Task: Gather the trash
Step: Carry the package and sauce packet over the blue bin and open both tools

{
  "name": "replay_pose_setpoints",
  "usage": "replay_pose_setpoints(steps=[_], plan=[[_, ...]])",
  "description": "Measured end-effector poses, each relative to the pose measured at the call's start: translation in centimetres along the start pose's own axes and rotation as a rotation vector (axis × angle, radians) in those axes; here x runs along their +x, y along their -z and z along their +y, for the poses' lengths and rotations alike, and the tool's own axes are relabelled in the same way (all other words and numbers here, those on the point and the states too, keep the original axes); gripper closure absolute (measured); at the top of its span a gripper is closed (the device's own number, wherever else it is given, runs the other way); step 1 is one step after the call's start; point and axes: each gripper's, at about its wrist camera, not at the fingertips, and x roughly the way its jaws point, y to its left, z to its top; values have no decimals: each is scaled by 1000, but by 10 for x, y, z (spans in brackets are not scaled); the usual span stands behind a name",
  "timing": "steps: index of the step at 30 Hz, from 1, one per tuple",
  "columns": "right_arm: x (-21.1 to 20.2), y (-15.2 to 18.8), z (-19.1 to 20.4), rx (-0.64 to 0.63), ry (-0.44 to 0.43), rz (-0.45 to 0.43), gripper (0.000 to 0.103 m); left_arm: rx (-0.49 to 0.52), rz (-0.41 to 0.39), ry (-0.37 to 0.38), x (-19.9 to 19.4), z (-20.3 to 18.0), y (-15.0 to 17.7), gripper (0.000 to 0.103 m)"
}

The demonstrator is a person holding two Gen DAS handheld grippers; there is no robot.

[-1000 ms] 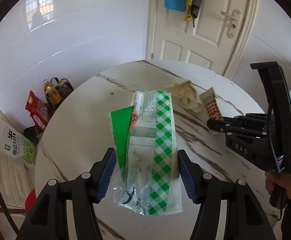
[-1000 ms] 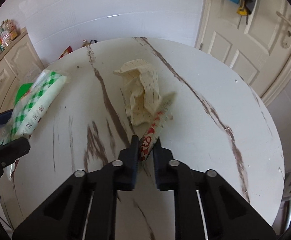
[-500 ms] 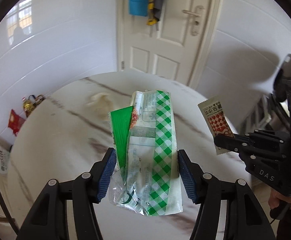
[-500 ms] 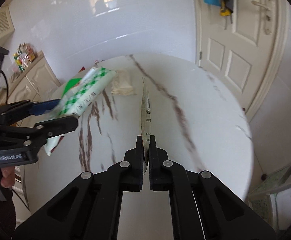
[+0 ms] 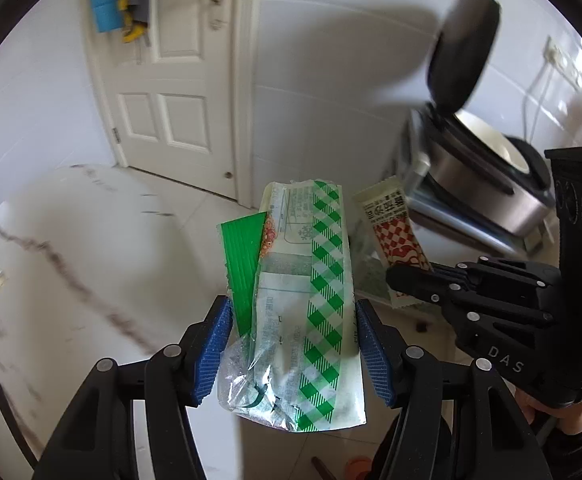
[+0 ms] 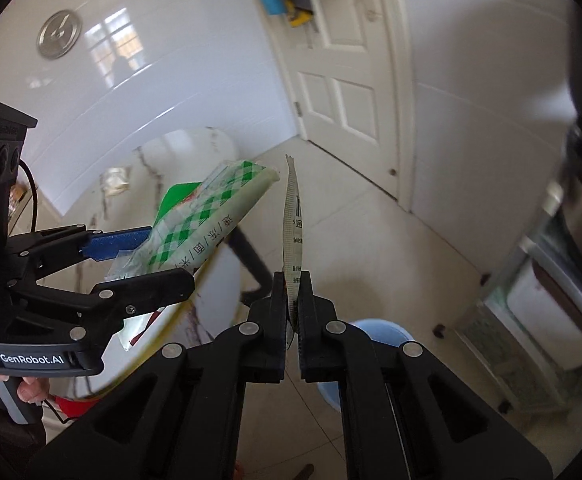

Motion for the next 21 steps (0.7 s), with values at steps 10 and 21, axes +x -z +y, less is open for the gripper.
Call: replay_pose_setpoints(steps=[10, 21], plan=[[10, 30, -73, 129, 15, 43, 98, 62, 100, -50, 76, -39, -35, 23], [24, 40, -88, 214, 15, 70, 59, 45, 50, -114, 60, -44, -32, 18]])
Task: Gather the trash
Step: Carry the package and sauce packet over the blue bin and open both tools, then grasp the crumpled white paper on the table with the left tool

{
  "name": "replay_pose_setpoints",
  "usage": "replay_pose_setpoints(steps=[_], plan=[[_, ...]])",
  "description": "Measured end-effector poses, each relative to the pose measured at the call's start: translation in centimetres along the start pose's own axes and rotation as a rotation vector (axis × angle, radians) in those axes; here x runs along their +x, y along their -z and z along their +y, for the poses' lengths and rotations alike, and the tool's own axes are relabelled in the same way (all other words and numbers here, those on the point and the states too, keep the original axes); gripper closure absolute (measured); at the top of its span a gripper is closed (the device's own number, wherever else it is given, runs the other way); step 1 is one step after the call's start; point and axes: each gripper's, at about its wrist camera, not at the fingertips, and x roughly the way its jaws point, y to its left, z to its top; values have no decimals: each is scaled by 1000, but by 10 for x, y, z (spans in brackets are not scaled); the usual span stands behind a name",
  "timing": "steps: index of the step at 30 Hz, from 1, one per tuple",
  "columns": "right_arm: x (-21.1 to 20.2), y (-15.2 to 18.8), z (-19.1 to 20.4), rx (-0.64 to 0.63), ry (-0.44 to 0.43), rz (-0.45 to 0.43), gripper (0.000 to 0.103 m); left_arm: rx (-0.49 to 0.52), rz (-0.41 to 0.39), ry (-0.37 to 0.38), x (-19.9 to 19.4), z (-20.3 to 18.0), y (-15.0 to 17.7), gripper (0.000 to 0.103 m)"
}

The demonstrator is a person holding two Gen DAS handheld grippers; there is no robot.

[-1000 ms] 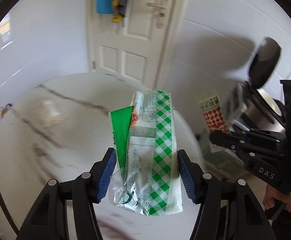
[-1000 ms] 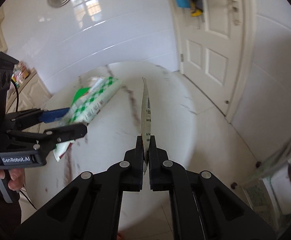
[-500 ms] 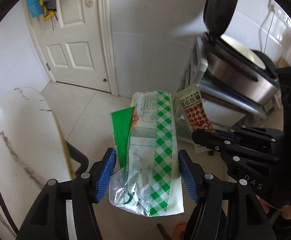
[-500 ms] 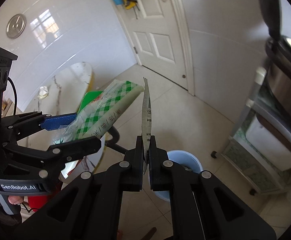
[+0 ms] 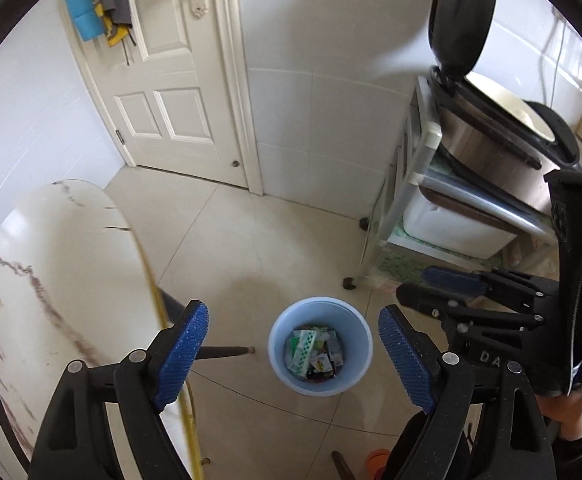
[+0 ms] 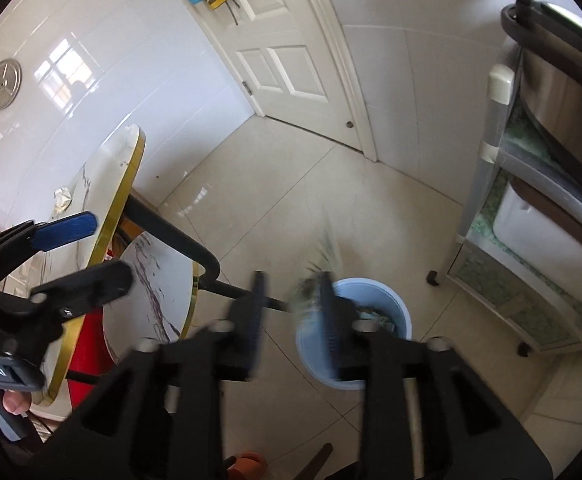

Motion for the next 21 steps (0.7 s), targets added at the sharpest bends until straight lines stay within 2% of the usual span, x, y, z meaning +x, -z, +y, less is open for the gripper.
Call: replay_pose_setpoints(steps=[5, 7, 8, 10, 15, 21], plan=[[-15, 0, 17, -38, 6, -31, 58, -35, -37, -23, -41, 24, 24, 18], [-22, 1, 28, -59, 14, -45, 53, -51, -57, -26, -58, 33, 31, 16], [-26, 0, 33, -66, 16, -54, 49, -6, -67, 23, -66, 40, 35, 14], [-34, 0, 43, -86, 27, -77, 45, -26, -88, 6, -83, 58, 45, 11], [-42, -1, 68, -117, 56, -112, 34, -100, -130, -103, -118, 122, 67, 9], [-23, -6, 78, -128, 80, -92, 34, -242, -142, -279, -124, 218, 78, 6]])
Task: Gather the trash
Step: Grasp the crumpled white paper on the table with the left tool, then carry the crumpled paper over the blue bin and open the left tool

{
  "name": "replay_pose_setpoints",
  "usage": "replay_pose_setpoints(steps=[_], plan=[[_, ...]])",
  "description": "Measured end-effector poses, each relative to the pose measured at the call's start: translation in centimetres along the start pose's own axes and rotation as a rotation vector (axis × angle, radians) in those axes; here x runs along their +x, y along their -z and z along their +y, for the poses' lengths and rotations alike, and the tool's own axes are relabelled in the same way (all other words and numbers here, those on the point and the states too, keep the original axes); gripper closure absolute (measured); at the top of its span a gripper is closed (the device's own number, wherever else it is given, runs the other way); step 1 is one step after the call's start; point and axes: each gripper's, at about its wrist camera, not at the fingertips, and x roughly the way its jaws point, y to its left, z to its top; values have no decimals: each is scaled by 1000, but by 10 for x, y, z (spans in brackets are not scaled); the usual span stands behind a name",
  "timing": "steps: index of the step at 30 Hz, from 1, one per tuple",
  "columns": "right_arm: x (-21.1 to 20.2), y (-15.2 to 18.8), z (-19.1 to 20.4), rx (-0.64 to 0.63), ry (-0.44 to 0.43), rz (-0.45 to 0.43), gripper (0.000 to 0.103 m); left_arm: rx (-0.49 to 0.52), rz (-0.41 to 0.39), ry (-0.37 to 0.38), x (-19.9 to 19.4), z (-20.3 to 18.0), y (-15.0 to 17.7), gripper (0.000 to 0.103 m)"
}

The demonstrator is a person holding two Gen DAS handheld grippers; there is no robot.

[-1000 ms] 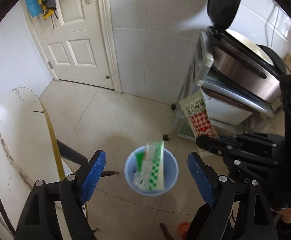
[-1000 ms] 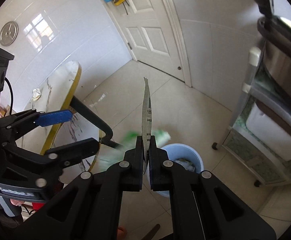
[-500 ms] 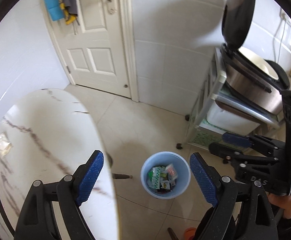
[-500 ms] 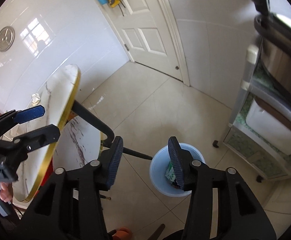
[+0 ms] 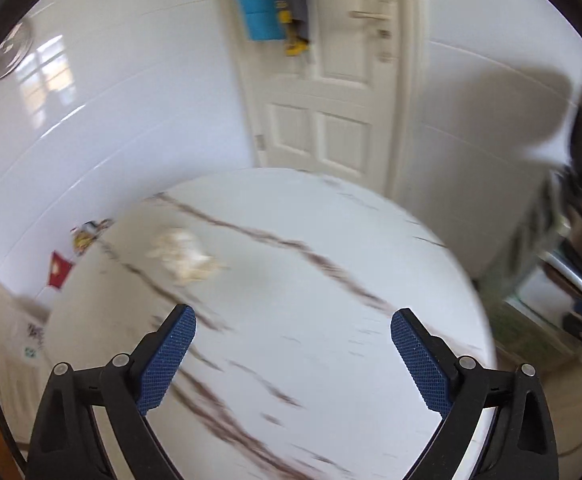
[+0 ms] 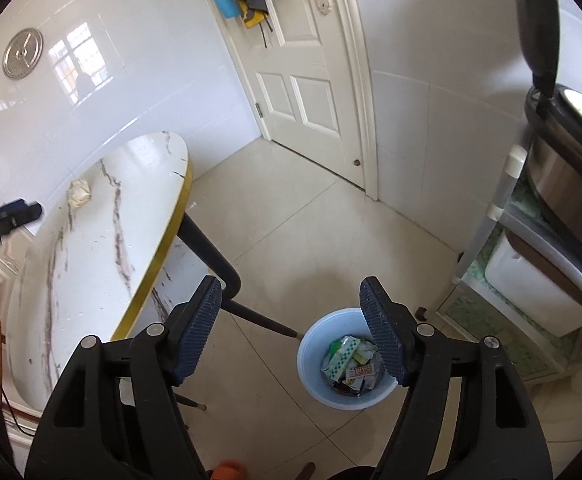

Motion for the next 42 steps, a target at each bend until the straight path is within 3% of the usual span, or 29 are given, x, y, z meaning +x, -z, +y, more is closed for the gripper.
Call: replay_pose_setpoints(steps=[7, 12, 16, 22, 23, 24, 26, 29, 33, 35, 42], plan=[[52, 7, -21, 47, 45, 87, 34, -118, 74, -134, 75, 62, -19, 6], [88, 14, -43, 81, 58, 156, 34, -149, 126, -146, 120, 81, -24, 11], [106, 15, -54, 92, 50, 183, 34, -190, 158, -80, 139, 90, -26, 12], [117, 16, -62, 95, 31, 197, 34, -229, 123, -3, 140, 100, -26, 49], [118, 17, -62, 97, 30, 199, 34, -222, 116, 5, 139, 99, -26, 63], [118, 19, -63, 100, 28, 198, 34, -218, 120, 16, 135, 98, -25, 70], [117, 21, -66, 107, 21, 199, 34, -210, 127, 15, 131, 93, -22, 78], [115, 26, -68, 112, 19, 204, 34, -219, 135, 26, 130, 90, -20, 80], [111, 35, -74, 123, 15, 207, 34, -184, 91, 70, 72, 50, -7, 80], [108, 41, -81, 135, 11, 205, 34, -184, 59, 131, 44, 23, -5, 80], [112, 66, -122, 166, 13, 243, 34, -17, 21, 372, -32, -136, 11, 80]])
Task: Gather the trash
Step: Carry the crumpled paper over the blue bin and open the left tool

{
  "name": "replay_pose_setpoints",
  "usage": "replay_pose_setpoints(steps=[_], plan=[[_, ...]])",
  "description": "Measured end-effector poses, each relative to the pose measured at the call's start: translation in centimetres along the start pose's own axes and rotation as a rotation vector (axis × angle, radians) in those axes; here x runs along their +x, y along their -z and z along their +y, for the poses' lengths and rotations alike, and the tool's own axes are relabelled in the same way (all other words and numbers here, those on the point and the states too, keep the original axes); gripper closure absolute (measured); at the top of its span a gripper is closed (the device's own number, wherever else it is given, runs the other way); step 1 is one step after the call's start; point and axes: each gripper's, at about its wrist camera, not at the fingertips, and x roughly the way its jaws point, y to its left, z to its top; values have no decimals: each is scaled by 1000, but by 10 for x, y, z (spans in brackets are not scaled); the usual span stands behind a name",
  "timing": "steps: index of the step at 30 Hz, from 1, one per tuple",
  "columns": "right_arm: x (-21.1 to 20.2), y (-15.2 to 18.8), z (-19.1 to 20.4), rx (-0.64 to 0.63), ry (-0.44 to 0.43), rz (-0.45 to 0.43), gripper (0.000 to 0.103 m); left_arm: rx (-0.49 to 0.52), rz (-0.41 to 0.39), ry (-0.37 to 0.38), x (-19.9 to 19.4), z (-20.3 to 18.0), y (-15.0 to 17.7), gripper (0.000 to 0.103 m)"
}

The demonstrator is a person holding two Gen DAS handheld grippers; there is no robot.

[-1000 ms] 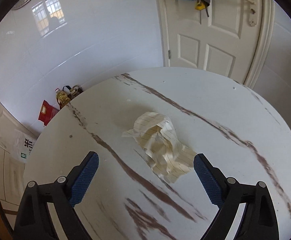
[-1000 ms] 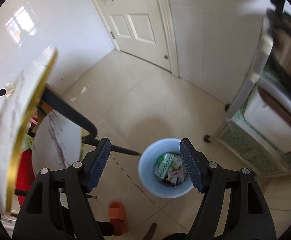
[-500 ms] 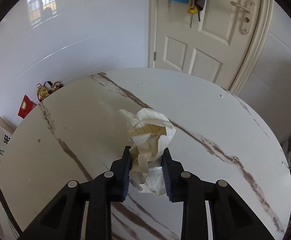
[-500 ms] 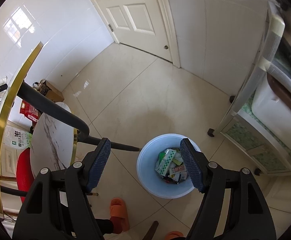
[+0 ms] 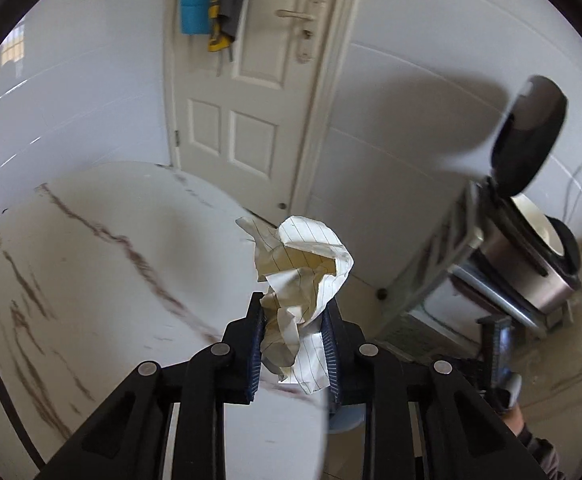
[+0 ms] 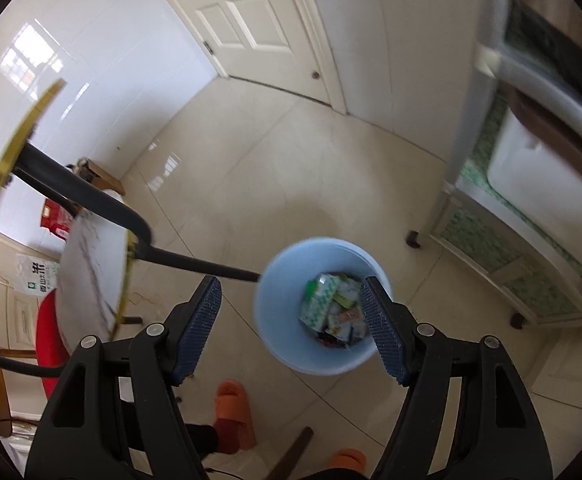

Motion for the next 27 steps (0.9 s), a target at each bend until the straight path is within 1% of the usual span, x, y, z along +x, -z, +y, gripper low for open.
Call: replay_pose_setpoints(steps=[1, 3, 4, 6, 8, 10, 12, 13, 14, 16, 17, 18, 19, 20, 21, 22, 23, 24, 27], plan=[[2, 2, -8, 5, 3, 2, 34, 22, 0, 18, 3, -16, 3, 80], [12, 6, -24, 19, 12, 27, 34, 73, 18, 24, 19, -53, 13, 80], [20, 8, -33, 27, 17, 40, 34, 91, 40, 50, 33, -68, 21, 80], [37, 12, -48, 36, 5, 75, 34, 95, 100, 67, 64, -82, 36, 80], [63, 18, -63, 45, 13, 121, 34, 90, 161, 44, 103, -84, 55, 80], [92, 24, -76, 62, 4, 168, 34, 89, 255, 34, 148, -84, 83, 80], [127, 32, -88, 76, -1, 219, 34, 98, 330, 16, 184, -80, 104, 80], [148, 37, -95, 89, 1, 254, 34, 110, 384, -12, 211, -76, 120, 80], [166, 43, -101, 104, -5, 283, 34, 103, 413, -15, 226, -70, 125, 80], [203, 55, -111, 126, 15, 344, 34, 95, 494, -41, 265, -55, 145, 80], [220, 61, -116, 137, 21, 374, 37, 87, 521, -41, 279, -49, 152, 80], [234, 68, -119, 143, 34, 399, 43, 85, 542, -44, 288, -44, 158, 80], [246, 74, -124, 149, 48, 421, 44, 85, 570, -55, 302, -38, 165, 80], [259, 81, -129, 163, 54, 446, 48, 82, 597, -54, 314, -33, 171, 80], [268, 87, -133, 177, 64, 463, 60, 77, 612, -44, 322, -31, 174, 80], [275, 92, -137, 189, 72, 478, 67, 61, 628, -31, 331, -26, 178, 80], [280, 95, -142, 195, 68, 486, 79, 59, 640, -37, 337, -22, 178, 80], [282, 98, -144, 200, 66, 490, 85, 66, 651, -41, 345, -19, 181, 80], [279, 99, -145, 194, 65, 475, 85, 51, 671, -43, 359, -11, 186, 79]])
